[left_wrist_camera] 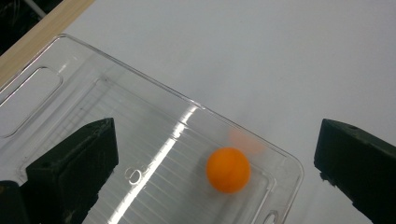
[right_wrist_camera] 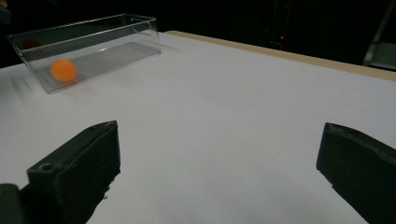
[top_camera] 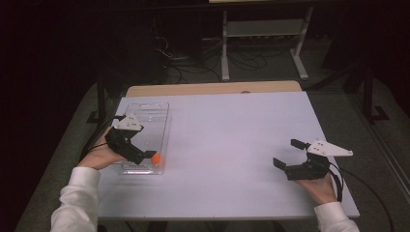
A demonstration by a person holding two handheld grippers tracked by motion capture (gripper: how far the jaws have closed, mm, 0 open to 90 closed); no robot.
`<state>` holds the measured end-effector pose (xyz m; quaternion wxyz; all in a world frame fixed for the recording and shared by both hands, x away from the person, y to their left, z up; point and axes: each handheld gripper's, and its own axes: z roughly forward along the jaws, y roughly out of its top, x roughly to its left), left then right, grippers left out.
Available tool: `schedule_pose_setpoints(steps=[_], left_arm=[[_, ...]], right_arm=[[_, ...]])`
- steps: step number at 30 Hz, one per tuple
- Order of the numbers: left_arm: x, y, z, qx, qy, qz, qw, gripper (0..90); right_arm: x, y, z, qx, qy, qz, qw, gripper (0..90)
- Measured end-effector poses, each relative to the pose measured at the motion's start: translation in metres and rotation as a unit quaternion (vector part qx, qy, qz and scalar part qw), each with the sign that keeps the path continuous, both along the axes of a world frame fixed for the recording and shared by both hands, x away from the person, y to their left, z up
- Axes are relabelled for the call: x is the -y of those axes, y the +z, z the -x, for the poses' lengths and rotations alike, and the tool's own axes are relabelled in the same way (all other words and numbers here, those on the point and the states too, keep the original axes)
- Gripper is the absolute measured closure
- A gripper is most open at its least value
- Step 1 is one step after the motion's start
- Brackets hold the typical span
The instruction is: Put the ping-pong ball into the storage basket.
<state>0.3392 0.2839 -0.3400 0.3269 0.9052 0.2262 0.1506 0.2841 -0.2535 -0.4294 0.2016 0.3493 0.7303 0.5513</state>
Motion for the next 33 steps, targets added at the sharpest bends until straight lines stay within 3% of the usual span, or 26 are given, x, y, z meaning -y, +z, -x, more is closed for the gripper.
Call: schedule_pose_setpoints(steps=[10,20,33], left_arm=[[-0.005,-0.004,0.005,0.011,0.005,0.036,0.9993,0.0],[-0.009,-0.008,0.009,0.022,0.012,0.058,0.9980,0.0],[-0.024,-0.008,0.023,0.049,0.028,0.118,0.9914,0.0]], right_arm=[[0.001,0.000,0.000,0.001,-0.002,-0.003,1.0000,0.0],[0.001,0.001,0.001,0.002,-0.003,-0.005,1.0000,0.0],[0.000,0.000,0.001,0.000,0.000,-0.004,1.0000,0.0]])
